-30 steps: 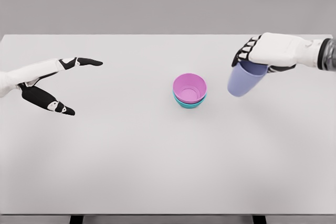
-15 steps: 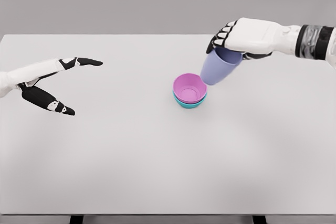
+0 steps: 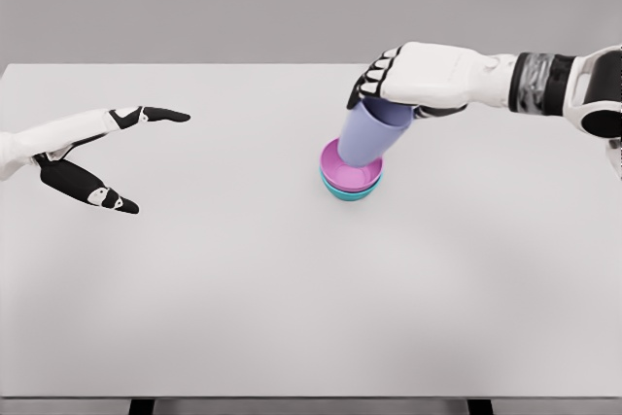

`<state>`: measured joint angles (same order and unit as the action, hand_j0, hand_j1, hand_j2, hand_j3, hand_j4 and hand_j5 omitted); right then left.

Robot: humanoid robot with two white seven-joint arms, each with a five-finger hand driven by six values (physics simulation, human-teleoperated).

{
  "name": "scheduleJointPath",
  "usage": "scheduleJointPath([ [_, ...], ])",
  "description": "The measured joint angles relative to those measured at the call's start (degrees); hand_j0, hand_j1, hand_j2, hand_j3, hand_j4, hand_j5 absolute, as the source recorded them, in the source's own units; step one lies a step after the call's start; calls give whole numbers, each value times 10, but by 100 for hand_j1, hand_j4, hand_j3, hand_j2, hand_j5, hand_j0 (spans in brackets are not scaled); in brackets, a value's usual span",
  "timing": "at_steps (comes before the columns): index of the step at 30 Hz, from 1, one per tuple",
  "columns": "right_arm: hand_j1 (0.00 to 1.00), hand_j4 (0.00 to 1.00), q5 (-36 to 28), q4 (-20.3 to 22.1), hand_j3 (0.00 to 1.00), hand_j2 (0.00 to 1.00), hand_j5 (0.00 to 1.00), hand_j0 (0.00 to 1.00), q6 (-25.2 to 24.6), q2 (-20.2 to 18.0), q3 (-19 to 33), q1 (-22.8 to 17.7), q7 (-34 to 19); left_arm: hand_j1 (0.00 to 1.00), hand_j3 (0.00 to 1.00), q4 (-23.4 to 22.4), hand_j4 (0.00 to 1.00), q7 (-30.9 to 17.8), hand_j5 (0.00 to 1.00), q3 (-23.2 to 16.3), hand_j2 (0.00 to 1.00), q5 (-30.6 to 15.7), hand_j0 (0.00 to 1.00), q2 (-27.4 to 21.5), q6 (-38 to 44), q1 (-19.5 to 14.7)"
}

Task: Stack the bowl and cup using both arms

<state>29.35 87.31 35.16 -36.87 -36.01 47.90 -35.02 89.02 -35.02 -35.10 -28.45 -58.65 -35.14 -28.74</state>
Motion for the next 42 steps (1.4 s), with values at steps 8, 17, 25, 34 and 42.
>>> scheduleJointPath([
  [8, 67, 67, 3, -28, 67, 67, 67, 67, 0, 19, -22, 4, 0, 100, 100, 0, 100, 0, 100, 0, 100, 0, 100, 0, 0, 0],
  [17, 67, 67, 7, -48, 67, 67, 67, 67, 0, 31, -38, 12, 0, 100, 100, 0, 100, 0, 100, 0, 100, -1, 100, 0, 0, 0],
  [25, 73, 73, 9, -51, 73, 73, 73, 73, 0, 34, -42, 12, 0, 100, 100, 0, 100, 0, 100, 0, 100, -1, 100, 0, 0, 0],
  [34, 100, 100, 10, -54, 100, 100, 100, 100, 0, 33, -42, 12, 0, 100, 100, 0, 100, 0, 100, 0, 100, -1, 100, 0, 0, 0],
  [42, 100, 100, 6, -40, 100, 100, 100, 100, 0, 3, -14, 4, 0, 100, 100, 0, 100, 0, 100, 0, 100, -1, 100, -1, 0, 1],
])
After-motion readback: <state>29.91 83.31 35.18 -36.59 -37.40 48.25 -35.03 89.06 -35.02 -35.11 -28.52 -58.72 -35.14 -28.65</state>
